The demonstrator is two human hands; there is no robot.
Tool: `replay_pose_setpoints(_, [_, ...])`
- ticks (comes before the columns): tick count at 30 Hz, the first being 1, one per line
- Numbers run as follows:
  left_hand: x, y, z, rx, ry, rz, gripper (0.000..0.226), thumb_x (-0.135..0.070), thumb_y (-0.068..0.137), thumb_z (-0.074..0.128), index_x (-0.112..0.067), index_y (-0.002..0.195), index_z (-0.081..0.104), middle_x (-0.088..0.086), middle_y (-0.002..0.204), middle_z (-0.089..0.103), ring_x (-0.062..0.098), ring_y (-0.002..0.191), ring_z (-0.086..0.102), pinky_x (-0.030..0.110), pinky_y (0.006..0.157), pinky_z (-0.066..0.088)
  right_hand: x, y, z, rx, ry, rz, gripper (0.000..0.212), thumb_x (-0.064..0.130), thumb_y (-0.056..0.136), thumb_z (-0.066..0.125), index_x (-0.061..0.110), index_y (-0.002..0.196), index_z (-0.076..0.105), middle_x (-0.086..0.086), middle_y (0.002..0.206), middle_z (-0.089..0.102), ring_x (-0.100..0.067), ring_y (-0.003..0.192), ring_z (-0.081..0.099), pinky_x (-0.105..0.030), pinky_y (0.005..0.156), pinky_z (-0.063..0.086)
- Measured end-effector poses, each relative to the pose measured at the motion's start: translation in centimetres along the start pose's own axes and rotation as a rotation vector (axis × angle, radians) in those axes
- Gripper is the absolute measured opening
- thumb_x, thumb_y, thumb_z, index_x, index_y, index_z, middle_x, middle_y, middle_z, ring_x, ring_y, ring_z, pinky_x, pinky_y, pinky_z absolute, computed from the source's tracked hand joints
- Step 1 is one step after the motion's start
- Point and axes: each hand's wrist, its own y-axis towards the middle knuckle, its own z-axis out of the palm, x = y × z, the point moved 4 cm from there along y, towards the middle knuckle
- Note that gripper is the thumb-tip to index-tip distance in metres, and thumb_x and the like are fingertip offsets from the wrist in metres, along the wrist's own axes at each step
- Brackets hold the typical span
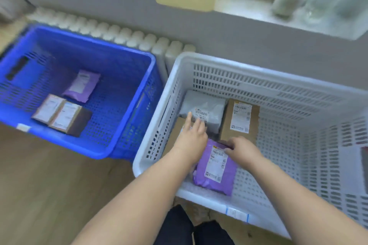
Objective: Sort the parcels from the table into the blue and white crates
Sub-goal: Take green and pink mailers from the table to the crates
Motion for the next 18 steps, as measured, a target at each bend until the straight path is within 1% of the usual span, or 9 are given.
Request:
replay_pose_setpoints(2, [2.4,-1.5,-1.8,-0.056,-0.066,-0.106,0.055,-0.020,0.099,0.045,-0.005,0.150,0.031,0.021,0.161,0.015,0.036,0.152,0.005,0.066,0.115,-0.012,2.5,-0.5,-3.0,-0.086,0.013,-0.046,0.020,0.031,0.094,0.055,0.015,0.103,0.063,-0.009,0.118,0.063,-0.028,0.104,0.060,-0.033,0.081,0.049])
replay_pose_setpoints(3, [4.0,-2.7,-2.6,-0.084,-0.099,-0.186,0.057,-0.020,0.099,0.044,-0.005,0.151,0.028,0.020,0.162,0.012,0.035,0.152,0.003,0.064,0.114,-0.014,4.3,-0.9,-4.7,-0.139,0.026,-0.091,0.020,0.031,0.095,0.054,0.016,0.105,0.064,-0.008,0.122,0.061,-0.028,0.109,0.059,-0.033,0.084,0.047])
replay_pose_setpoints(5, [6.5,-5.0,-3.4,-0.138,-0.149,-0.318,0.059,-0.018,0.098,0.044,-0.007,0.152,0.025,0.018,0.162,0.011,0.033,0.152,0.002,0.062,0.113,-0.016,7.5,-1.7,-7.5,-0.220,0.043,-0.175,0.030,0.031,0.097,0.054,0.018,0.122,0.063,-0.005,0.132,0.057,-0.025,0.119,0.057,-0.033,0.092,0.044])
replay_pose_setpoints(6, [7.8,-6.3,-3.7,-0.165,-0.188,-0.382,0.059,-0.017,0.098,0.044,-0.007,0.152,0.024,0.016,0.162,0.011,0.032,0.152,0.002,0.062,0.114,-0.016,9.1,-2.1,-8.7,-0.263,0.051,-0.219,0.033,0.031,0.097,0.053,0.019,0.127,0.061,-0.004,0.134,0.056,-0.023,0.120,0.056,-0.034,0.094,0.044])
replay_pose_setpoints(9, [11.3,-10.8,-2.7,-0.191,-0.309,-0.556,0.057,-0.015,0.098,0.042,-0.008,0.152,0.023,0.015,0.162,0.010,0.031,0.152,0.001,0.060,0.116,-0.015,14.6,-3.8,-11.4,-0.354,0.042,-0.359,0.034,0.030,0.098,0.053,0.020,0.129,0.061,-0.002,0.133,0.057,-0.021,0.120,0.056,-0.035,0.093,0.046])
replay_pose_setpoints(11, [13.0,-13.9,-1.1,-0.181,-0.373,-0.659,0.056,-0.014,0.098,0.040,-0.009,0.151,0.023,0.015,0.163,0.011,0.030,0.152,0.001,0.059,0.117,-0.014,18.3,-5.1,-12.0,-0.379,0.029,-0.460,0.033,0.032,0.098,0.054,0.021,0.128,0.061,-0.001,0.130,0.058,-0.020,0.117,0.056,-0.034,0.089,0.046])
replay_pose_setpoints(13, [14.7,-16.8,1.2,-0.160,-0.422,-0.755,0.059,-0.015,0.098,0.041,-0.010,0.153,0.020,0.015,0.164,0.009,0.030,0.153,0.000,0.060,0.116,-0.015,22.2,-6.4,-11.7,-0.372,0.007,-0.544,0.034,0.038,0.096,0.057,0.023,0.127,0.061,0.002,0.129,0.057,-0.018,0.117,0.056,-0.033,0.088,0.045])
replay_pose_setpoints(16, [17.5,-21.2,4.5,-0.152,-0.471,-0.868,0.063,-0.020,0.099,0.047,-0.012,0.155,0.018,0.014,0.165,0.008,0.030,0.153,0.001,0.059,0.117,-0.013,28.5,-7.8,-9.9,-0.343,-0.069,-0.653,0.045,0.048,0.092,0.062,0.024,0.130,0.059,0.003,0.129,0.055,-0.018,0.125,0.050,-0.032,0.097,0.043])
replay_pose_setpoints(18, [19.9,-24.4,6.4,-0.173,-0.499,-0.937,0.061,-0.020,0.099,0.046,-0.013,0.154,0.021,0.013,0.164,0.011,0.030,0.153,0.005,0.060,0.118,-0.009,33.2,-8.9,-8.4,-0.331,-0.114,-0.745,0.050,0.051,0.090,0.062,0.024,0.133,0.057,0.004,0.131,0.054,-0.018,0.129,0.046,-0.033,0.100,0.042])
